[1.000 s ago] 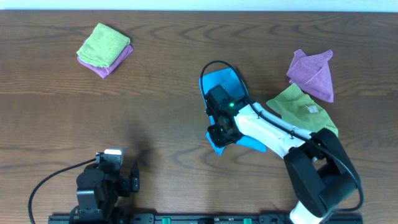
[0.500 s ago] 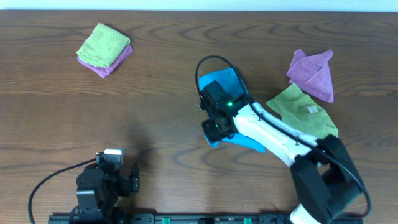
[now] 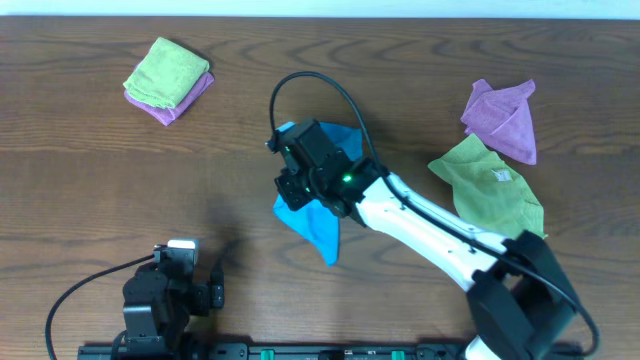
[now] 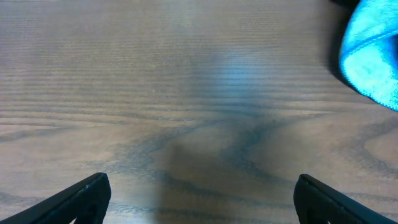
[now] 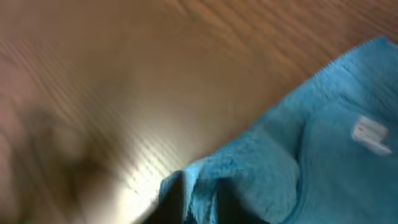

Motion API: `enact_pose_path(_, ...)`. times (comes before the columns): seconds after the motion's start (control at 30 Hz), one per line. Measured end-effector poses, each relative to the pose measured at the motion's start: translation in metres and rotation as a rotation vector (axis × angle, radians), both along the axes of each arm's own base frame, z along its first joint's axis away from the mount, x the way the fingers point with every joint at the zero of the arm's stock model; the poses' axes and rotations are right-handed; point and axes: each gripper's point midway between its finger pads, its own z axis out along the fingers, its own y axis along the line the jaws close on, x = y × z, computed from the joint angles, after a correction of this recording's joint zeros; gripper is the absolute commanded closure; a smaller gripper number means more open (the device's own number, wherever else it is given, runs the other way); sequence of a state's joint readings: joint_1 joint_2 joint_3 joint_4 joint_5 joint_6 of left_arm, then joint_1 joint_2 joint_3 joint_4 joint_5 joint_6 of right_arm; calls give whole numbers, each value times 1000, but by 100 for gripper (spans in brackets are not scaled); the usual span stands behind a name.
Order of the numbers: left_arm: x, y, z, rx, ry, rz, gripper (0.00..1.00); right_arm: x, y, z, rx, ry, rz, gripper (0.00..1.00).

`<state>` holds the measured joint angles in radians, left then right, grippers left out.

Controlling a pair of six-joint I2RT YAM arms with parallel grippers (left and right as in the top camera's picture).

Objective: Fold the cloth

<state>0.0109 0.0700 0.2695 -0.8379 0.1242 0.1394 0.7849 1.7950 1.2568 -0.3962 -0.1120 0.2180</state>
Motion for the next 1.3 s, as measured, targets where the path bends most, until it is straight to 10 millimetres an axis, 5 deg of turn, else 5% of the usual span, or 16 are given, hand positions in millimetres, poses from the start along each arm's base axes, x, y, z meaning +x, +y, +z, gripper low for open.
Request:
enact_pose_path(0.17, 0, 0, 0, 0, 0, 0, 5, -2, 20, -22, 24, 10, 78, 54)
enact_pose_path(0.4, 0, 0, 0, 0, 0, 0, 5, -21, 40, -29, 57, 40, 174, 59)
enact_pose_path(0.53, 0, 0, 0, 0, 0, 0, 5, -25, 24, -30, 11, 73, 156, 56)
enact_pose_path(0.67, 2, 0, 2, -1, -11, -1, 5, -38, -15, -14, -95, 115, 113, 50)
enact_pose_path(0.9, 21, -20, 29, -112, -144, -64, 5, -75, -67, 4, -251, 203, 102, 47)
enact_pose_path(1.07, 18, -38, 30, -229, -94, -110, 5, -82, -77, 6, -284, 220, 97, 45)
enact_pose_path(1.3, 24, -55, 64, -334, 54, -145, 5, -89, -86, 4, -287, 219, 94, 45)
